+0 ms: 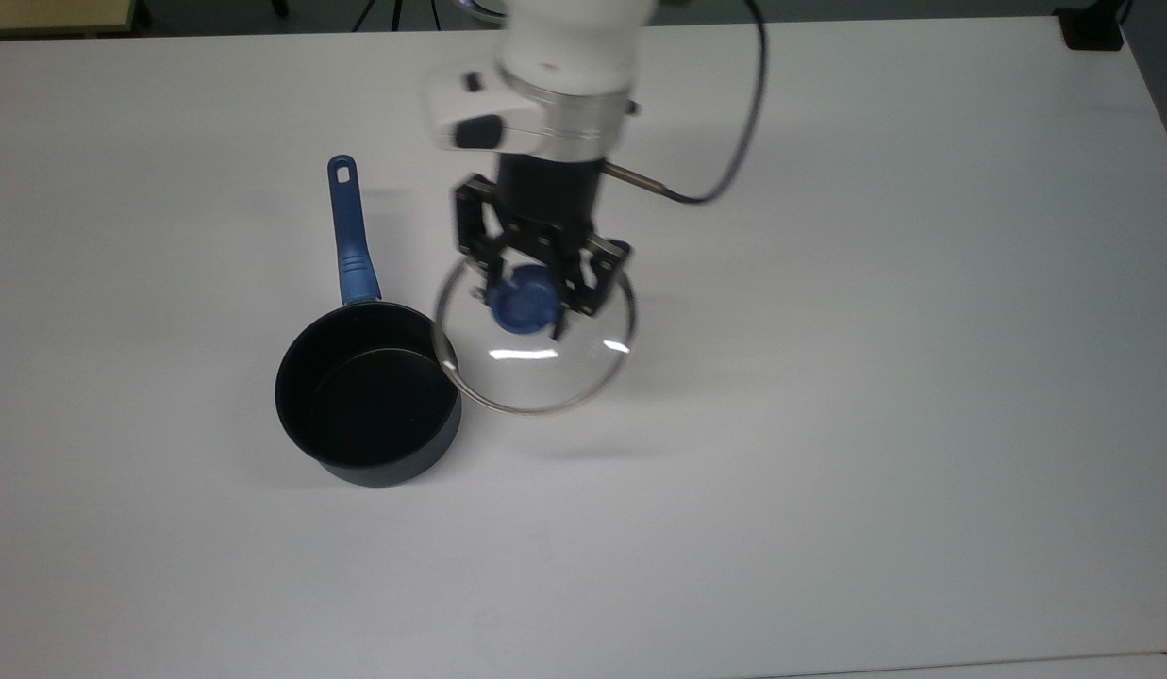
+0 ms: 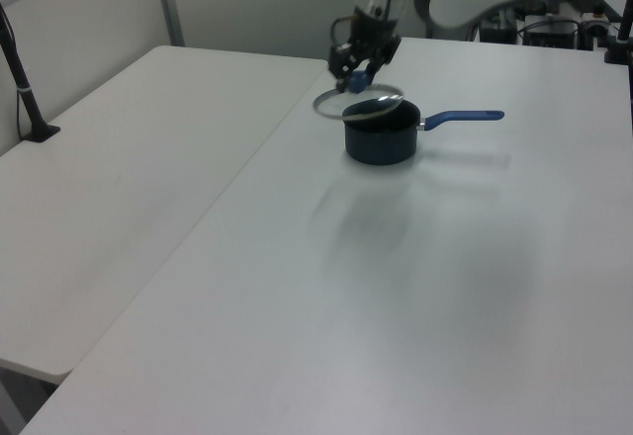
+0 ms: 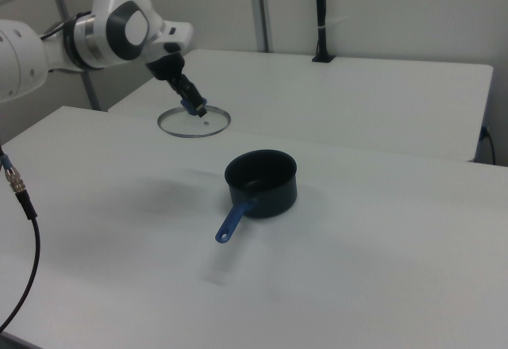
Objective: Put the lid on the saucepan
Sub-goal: 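Lift the lid and carry it over the saucepan rim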
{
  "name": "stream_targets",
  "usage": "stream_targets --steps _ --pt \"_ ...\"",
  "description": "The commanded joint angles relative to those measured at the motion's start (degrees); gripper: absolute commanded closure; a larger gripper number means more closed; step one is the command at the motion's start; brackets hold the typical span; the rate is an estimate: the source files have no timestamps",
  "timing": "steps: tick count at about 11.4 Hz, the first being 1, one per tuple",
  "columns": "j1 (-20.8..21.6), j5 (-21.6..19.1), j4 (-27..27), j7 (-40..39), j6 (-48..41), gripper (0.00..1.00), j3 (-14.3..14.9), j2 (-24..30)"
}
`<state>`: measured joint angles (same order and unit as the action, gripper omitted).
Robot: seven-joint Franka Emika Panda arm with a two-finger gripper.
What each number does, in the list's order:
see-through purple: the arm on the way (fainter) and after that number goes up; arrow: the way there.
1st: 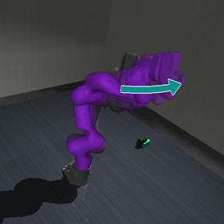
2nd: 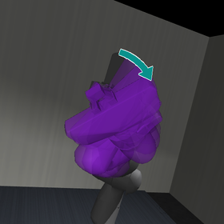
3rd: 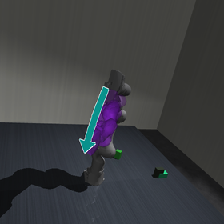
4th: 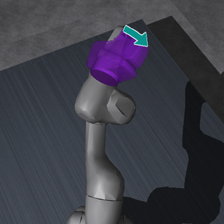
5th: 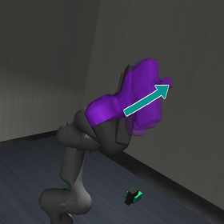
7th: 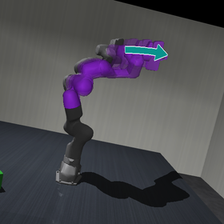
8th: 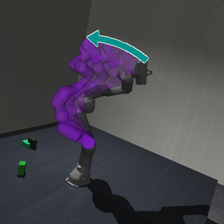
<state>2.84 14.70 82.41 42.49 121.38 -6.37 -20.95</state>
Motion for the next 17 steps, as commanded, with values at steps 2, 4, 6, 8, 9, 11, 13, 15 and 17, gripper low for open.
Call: stream_targets --steps 2,4,6,8,9,11,13,15,17 --pt "-5.64 -5.64 -4.01 -27.95 -8.70 0.63 -0.05 0.39" --pt "-8.45 -5.56 -4.45 -32.02 -7.74 0.63 0.12 -0.58" --pt "-10.22 -4.86 -3.76 -33.17 -5.02 0.66 0.13 -1.19" --pt "-11.28 -4.06 -0.78 -33.35 3.29 0.66 0.21 -2.07" --pt "-12.06 -3.89 1.41 -33.35 6.56 0.66 0.21 -2.16" --pt "-13.30 -3.97 3.45 -33.96 11.50 0.66 0.21 -4.35" --pt "-14.35 -4.32 7.13 -35.46 16.59 0.66 0.21 -4.63" --pt "-14.96 -4.59 8.02 -35.55 17.23 0.66 0.13 -4.71" --pt "-15.15 -4.94 8.38 -35.64 17.23 0.66 0.04 -4.36"
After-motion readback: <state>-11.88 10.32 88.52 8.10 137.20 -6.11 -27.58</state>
